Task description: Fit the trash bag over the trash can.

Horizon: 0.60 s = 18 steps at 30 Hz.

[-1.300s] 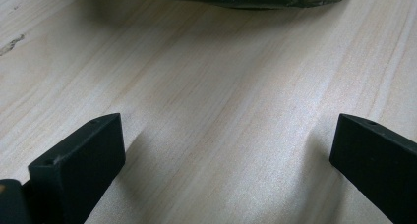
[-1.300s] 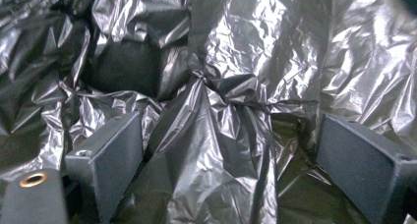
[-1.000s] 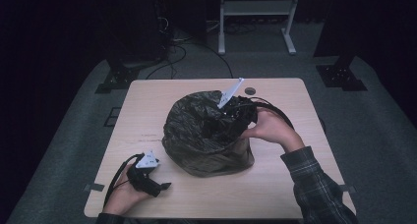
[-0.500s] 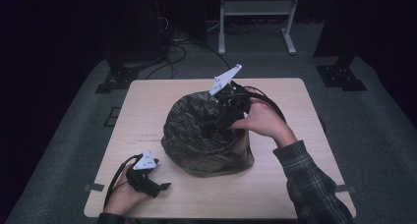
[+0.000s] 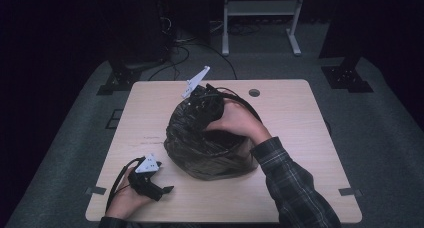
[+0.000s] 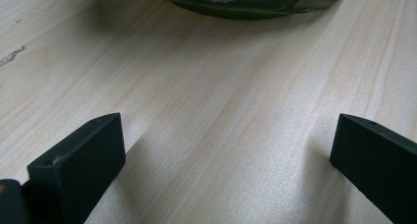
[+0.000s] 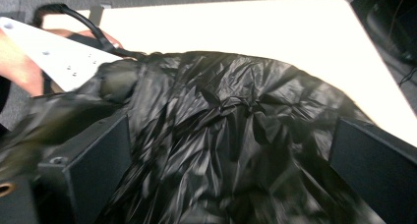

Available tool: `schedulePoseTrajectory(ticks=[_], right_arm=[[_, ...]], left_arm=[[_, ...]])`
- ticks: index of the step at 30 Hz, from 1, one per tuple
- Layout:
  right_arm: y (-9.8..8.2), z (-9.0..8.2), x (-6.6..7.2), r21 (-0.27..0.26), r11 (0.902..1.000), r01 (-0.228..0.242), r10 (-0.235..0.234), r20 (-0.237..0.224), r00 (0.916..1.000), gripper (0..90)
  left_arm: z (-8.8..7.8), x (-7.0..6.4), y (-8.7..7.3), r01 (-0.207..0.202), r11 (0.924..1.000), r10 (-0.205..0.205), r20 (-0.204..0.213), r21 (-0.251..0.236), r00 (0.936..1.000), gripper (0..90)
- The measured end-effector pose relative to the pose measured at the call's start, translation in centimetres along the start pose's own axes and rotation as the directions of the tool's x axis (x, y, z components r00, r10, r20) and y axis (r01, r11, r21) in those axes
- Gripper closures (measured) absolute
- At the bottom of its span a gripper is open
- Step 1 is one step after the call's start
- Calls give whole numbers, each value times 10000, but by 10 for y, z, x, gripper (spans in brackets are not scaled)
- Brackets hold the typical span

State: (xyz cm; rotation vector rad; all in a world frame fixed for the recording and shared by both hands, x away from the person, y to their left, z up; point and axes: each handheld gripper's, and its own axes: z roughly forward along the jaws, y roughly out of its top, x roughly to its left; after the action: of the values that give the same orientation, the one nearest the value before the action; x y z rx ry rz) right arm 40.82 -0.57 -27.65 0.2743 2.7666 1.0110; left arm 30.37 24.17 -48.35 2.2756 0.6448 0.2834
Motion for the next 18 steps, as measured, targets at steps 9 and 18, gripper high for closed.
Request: schedulePoseTrajectory(ticks=[9, 18], right_arm=[[-7, 37, -6, 894, 9953, -364, 407, -460, 9981, 13], [-4, 61, -3, 1672, 9856, -234, 308, -421, 9986, 10]], left_arm=[[0, 0, 0, -2, 10000, 2, 6, 0, 10000, 0], [0, 0, 0, -13, 10000, 13, 4, -1, 10000, 0]])
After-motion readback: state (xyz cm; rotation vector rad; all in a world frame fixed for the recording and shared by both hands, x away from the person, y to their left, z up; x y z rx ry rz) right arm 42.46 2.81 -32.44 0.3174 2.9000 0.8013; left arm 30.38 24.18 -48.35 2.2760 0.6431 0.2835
